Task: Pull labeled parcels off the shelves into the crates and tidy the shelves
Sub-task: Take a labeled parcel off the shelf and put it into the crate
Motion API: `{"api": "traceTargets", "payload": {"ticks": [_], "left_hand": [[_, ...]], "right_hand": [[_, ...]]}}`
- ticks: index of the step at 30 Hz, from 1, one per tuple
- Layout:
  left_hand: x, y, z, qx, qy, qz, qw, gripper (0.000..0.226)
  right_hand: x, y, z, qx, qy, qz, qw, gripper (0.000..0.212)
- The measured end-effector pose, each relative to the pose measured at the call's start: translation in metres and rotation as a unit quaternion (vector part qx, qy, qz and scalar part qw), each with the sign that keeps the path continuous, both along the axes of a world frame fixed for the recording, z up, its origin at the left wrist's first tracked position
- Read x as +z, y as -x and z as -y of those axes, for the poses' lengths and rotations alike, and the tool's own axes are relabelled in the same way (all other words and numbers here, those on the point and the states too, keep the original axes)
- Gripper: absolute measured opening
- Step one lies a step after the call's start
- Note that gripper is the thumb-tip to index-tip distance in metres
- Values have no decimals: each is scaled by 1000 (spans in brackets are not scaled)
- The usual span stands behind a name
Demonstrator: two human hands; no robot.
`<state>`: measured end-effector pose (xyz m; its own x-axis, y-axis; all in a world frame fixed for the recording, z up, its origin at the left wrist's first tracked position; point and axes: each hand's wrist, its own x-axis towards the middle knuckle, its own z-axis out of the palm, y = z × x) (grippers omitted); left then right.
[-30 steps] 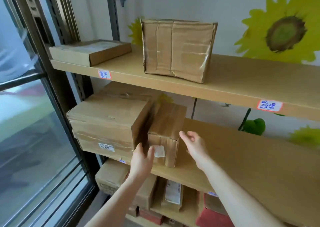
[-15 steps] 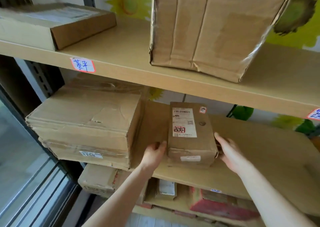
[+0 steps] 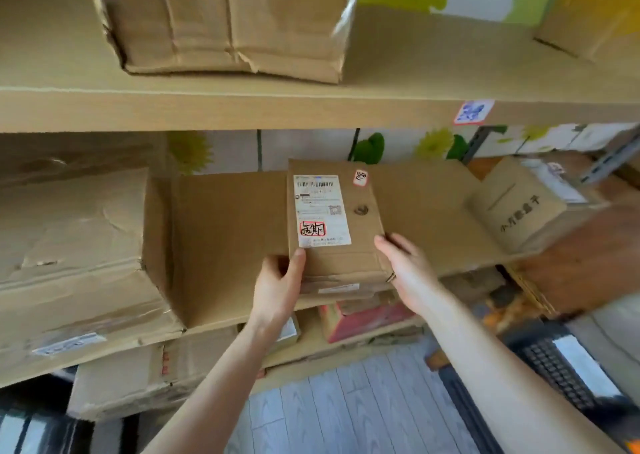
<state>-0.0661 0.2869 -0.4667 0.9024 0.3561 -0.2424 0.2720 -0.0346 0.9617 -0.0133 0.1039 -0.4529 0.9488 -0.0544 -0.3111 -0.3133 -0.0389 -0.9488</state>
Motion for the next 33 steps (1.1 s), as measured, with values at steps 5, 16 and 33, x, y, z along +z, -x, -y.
{"api": "traceTargets", "payload": {"ticks": [5, 16, 33], "left_hand": [[-1, 15, 53, -105, 5, 14, 994, 38], [-36, 97, 376, -328, -6, -28, 944, 30], [-176, 165, 755, -633, -78, -307, 706, 51]], "right_hand": [[2, 53, 65, -74, 24, 7, 997, 12], [-36, 224, 364, -315, -6, -46, 948, 6], [-180, 377, 683, -463, -89, -225, 853, 52]]}}
